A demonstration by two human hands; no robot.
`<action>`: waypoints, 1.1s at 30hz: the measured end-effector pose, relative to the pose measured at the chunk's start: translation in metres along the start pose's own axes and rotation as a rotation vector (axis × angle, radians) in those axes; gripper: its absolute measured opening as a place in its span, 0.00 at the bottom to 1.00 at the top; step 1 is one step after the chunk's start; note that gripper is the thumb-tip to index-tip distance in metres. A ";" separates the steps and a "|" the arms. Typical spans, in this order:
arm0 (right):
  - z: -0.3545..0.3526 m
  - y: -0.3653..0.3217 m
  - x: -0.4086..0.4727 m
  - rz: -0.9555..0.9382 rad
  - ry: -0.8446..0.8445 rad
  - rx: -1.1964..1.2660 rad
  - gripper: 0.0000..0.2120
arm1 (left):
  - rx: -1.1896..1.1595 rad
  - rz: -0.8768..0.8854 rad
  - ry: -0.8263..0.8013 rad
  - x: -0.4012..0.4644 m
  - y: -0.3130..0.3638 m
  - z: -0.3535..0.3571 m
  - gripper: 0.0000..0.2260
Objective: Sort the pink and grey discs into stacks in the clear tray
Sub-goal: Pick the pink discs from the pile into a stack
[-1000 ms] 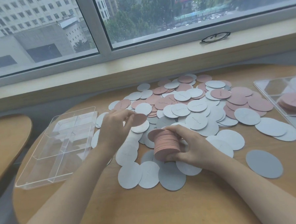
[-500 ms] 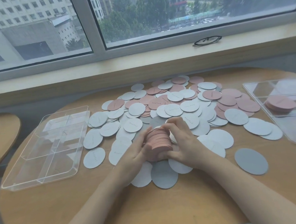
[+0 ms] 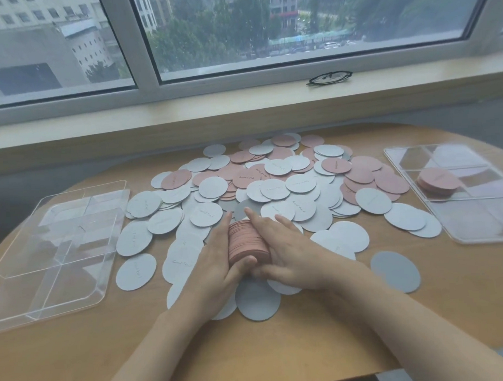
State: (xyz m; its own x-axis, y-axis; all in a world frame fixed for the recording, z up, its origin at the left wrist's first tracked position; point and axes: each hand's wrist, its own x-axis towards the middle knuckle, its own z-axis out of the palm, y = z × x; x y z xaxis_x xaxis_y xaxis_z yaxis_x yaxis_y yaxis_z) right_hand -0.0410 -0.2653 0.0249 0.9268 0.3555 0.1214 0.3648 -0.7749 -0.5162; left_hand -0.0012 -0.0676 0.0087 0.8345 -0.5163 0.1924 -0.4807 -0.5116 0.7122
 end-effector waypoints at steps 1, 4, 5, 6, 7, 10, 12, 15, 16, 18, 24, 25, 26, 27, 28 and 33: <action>-0.010 0.003 -0.002 0.021 -0.027 0.081 0.41 | -0.026 -0.004 0.005 0.000 -0.001 0.000 0.41; -0.045 0.026 -0.009 0.093 0.163 0.269 0.26 | -0.110 -0.036 -0.006 -0.001 -0.007 0.000 0.43; -0.056 0.043 -0.010 0.150 0.309 0.234 0.20 | -0.111 -0.040 -0.012 -0.001 -0.007 0.000 0.43; -0.067 0.064 -0.011 0.232 0.449 0.156 0.16 | -0.101 -0.032 -0.014 -0.002 -0.006 -0.001 0.44; -0.078 0.085 -0.011 0.340 0.550 0.060 0.15 | -0.084 -0.016 -0.013 -0.002 -0.004 -0.001 0.43; -0.104 0.136 -0.013 0.669 0.516 -0.152 0.20 | -0.014 0.016 -0.016 -0.003 0.002 -0.003 0.42; -0.111 0.155 -0.015 0.788 0.363 -0.186 0.25 | 0.014 0.019 -0.025 -0.003 0.002 -0.003 0.43; -0.110 0.163 -0.013 0.839 0.233 -0.323 0.28 | 0.003 0.028 -0.021 -0.003 -0.001 -0.003 0.43; -0.111 0.162 -0.013 0.835 0.215 -0.373 0.27 | -0.003 0.028 -0.021 -0.004 -0.001 -0.004 0.43; -0.113 0.157 -0.013 0.809 0.180 -0.454 0.26 | -0.013 0.025 -0.017 -0.004 -0.001 -0.003 0.42; -0.112 0.138 -0.017 0.700 0.225 -0.675 0.16 | -0.039 0.002 0.005 -0.005 -0.003 -0.002 0.43; -0.111 0.133 -0.018 0.685 0.283 -0.689 0.15 | -0.042 0.001 0.009 -0.006 -0.002 -0.002 0.43; -0.111 0.130 -0.018 0.663 0.338 -0.693 0.14 | -0.046 -0.001 0.012 -0.006 -0.002 -0.002 0.43; -0.111 0.126 -0.018 0.639 0.384 -0.685 0.12 | -0.052 -0.003 0.014 -0.007 -0.002 -0.002 0.43; -0.111 0.123 -0.018 0.608 0.428 -0.658 0.12 | -0.061 -0.005 0.015 -0.007 -0.002 -0.003 0.43; -0.093 0.090 -0.014 0.351 0.630 -0.367 0.09 | -0.109 -0.001 0.025 -0.008 -0.002 -0.004 0.45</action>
State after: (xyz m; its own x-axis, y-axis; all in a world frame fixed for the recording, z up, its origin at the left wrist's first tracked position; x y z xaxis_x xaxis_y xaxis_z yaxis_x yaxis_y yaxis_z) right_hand -0.0129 -0.3884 0.0559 0.8288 -0.2170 0.5158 -0.0523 -0.9477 -0.3147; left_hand -0.0058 -0.0596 0.0087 0.8420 -0.4980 0.2076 -0.4490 -0.4333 0.7815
